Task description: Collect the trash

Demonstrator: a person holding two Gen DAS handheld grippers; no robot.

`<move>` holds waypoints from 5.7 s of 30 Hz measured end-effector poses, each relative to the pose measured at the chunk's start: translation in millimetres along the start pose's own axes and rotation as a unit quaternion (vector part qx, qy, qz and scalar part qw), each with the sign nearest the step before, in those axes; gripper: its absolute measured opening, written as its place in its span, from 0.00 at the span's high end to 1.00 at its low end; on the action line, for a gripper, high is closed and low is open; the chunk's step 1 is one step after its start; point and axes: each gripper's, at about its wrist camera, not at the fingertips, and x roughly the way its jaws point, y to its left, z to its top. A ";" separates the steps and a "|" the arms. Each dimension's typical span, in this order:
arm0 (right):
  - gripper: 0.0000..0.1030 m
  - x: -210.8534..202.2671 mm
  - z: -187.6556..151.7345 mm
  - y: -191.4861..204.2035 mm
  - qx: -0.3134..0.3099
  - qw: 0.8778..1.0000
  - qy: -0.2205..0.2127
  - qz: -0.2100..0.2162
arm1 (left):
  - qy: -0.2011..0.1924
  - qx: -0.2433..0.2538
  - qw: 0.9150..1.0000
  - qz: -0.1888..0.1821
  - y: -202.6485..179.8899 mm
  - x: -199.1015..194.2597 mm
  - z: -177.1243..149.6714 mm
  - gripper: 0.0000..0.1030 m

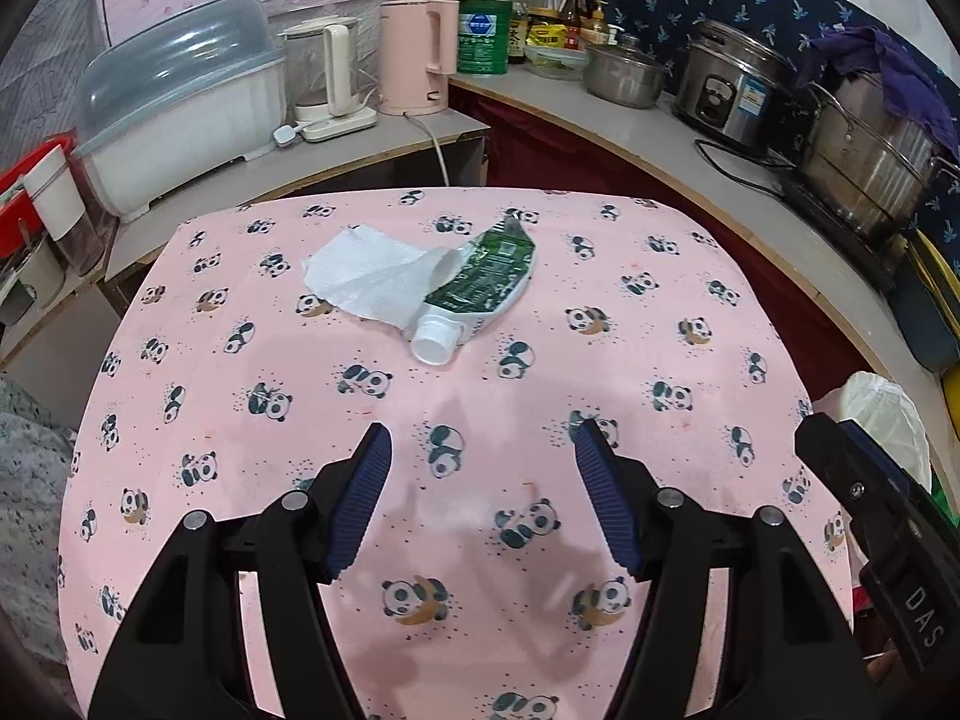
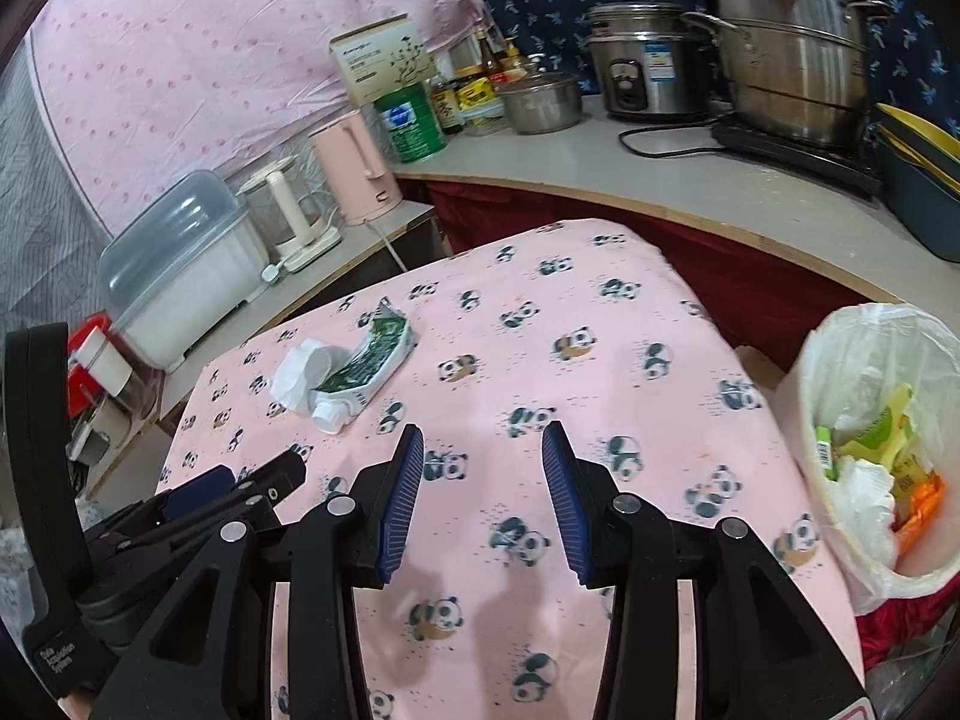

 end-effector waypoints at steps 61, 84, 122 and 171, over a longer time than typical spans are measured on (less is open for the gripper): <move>0.84 171.0 56.8 26.6 0.000 0.997 0.067 0.043 | 0.051 -0.005 0.998 -0.023 40.8 117.4 64.2 0.99; 0.85 -37.2 15.2 -115.1 0.085 0.995 -0.035 -0.024 | 0.024 0.100 0.990 -0.100 -131.5 -8.2 -15.2 0.99; 0.85 -169.1 -27.7 -327.5 0.228 0.953 -0.124 -0.154 | 0.051 0.260 0.935 -0.235 -365.0 -40.8 -68.0 0.98; 0.23 -147.7 -16.1 -236.8 0.086 0.980 -0.065 -0.170 | -0.025 0.172 0.979 -0.109 -271.4 -49.7 -55.1 0.12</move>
